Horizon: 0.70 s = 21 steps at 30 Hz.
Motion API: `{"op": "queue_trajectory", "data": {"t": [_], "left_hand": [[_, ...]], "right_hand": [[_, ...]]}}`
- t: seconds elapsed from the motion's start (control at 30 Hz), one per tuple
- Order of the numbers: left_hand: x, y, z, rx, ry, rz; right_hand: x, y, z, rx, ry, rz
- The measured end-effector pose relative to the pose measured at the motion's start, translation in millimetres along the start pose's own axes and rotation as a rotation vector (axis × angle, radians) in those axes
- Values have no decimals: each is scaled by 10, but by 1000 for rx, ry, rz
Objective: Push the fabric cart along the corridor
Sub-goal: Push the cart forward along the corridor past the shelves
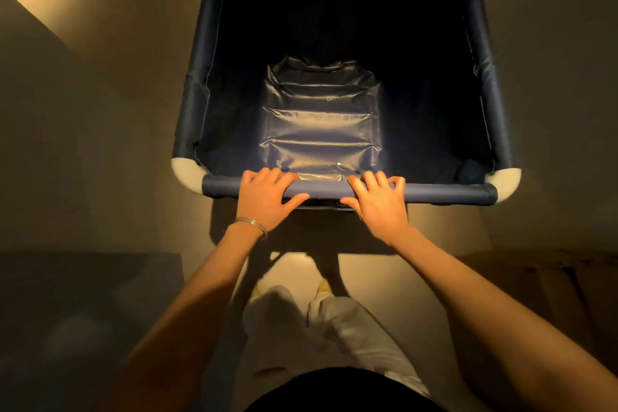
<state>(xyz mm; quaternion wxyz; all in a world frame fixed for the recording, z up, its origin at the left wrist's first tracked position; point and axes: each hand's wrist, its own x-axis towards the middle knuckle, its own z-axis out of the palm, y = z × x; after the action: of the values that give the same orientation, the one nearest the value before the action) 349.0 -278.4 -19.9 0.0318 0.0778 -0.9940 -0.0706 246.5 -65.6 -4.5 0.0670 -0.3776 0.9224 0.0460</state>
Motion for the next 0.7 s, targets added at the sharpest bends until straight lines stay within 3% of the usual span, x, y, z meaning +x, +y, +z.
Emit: {"op": "queue_trajectory", "data": {"t": [0.3,0.7], "left_hand": [[305,106,66,-27,18,-63],[1736,-295,36,-10,-42,-169]], "right_hand": [[306,298,31,9,0,-56],[1873,834,-320,-14,-74,-119]]}}
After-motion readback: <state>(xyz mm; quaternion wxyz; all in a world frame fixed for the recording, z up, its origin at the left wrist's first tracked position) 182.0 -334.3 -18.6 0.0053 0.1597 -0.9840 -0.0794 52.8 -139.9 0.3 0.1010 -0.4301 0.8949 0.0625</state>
